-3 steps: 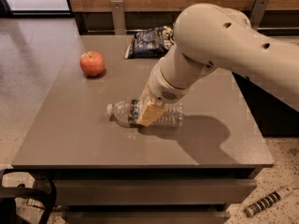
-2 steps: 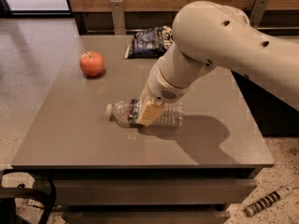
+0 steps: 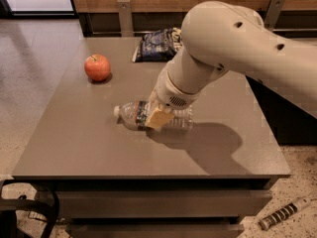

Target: Knock water bottle over

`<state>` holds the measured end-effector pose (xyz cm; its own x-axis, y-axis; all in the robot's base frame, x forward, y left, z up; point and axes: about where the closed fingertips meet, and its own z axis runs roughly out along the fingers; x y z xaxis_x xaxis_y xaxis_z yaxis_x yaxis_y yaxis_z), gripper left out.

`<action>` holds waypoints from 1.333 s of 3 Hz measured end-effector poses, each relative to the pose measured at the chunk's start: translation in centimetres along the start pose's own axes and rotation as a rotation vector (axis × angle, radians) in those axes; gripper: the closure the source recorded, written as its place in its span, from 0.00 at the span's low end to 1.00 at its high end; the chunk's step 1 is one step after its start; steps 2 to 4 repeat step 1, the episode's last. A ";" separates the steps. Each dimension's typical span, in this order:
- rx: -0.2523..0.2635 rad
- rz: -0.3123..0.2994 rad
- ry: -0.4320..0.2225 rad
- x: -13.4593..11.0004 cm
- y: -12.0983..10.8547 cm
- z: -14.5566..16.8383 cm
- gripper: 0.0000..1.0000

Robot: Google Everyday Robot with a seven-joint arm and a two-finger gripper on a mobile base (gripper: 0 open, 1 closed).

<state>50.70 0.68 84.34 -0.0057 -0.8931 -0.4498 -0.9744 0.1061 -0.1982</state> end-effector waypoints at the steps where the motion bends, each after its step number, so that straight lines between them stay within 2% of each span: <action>1: 0.000 -0.002 0.001 -0.1 0.1 0.0 0.09; 4: 0.000 -0.002 0.001 -0.1 0.1 0.0 0.09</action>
Offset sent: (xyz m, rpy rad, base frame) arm 0.0000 0.0000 0.0000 0.0000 0.0000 0.0000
